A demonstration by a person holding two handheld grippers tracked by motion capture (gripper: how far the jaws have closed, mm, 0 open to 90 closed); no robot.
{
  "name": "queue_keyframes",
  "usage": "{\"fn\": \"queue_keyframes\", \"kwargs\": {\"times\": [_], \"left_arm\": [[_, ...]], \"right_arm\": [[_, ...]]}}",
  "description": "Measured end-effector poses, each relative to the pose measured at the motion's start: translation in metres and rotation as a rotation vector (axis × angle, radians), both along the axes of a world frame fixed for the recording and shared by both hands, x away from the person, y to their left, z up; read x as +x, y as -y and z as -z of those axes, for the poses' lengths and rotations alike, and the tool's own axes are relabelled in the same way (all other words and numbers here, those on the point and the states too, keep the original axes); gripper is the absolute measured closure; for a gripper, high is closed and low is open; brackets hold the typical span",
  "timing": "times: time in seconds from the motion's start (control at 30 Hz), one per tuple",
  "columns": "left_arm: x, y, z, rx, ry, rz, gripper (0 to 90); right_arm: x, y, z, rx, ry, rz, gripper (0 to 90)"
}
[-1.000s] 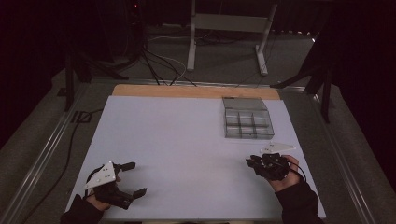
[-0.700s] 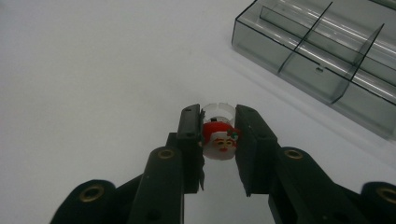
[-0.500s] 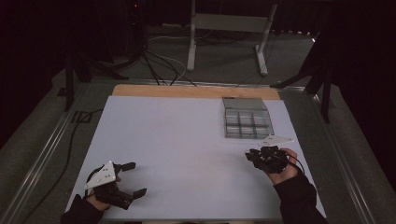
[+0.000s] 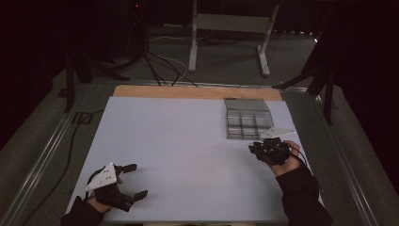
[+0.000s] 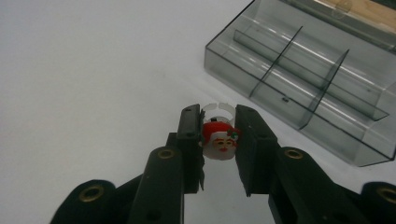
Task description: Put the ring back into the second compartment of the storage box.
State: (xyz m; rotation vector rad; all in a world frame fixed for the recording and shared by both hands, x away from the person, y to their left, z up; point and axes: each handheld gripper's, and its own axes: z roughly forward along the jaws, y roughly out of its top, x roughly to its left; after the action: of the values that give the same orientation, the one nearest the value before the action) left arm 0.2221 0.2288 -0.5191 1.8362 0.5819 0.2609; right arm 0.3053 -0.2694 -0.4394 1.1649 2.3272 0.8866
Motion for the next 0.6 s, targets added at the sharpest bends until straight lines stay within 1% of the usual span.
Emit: {"fn": "queue_keyframes", "kwargs": {"times": [0.13,0.37,0.6], "left_arm": [[0.0,0.0,0.0,0.003,0.0,0.0,0.3],[0.0,0.0,0.0,0.007,0.003,-0.003,0.3],[0.0,0.0,0.0,0.008,0.006,-0.004,0.3]], "right_arm": [[0.006,0.001,-0.003,-0.009,0.002,0.01,72.3],[0.015,0.004,-0.01,-0.002,0.014,0.031,72.3],[0.027,0.007,-0.016,-0.012,0.019,0.047,72.3]]}}
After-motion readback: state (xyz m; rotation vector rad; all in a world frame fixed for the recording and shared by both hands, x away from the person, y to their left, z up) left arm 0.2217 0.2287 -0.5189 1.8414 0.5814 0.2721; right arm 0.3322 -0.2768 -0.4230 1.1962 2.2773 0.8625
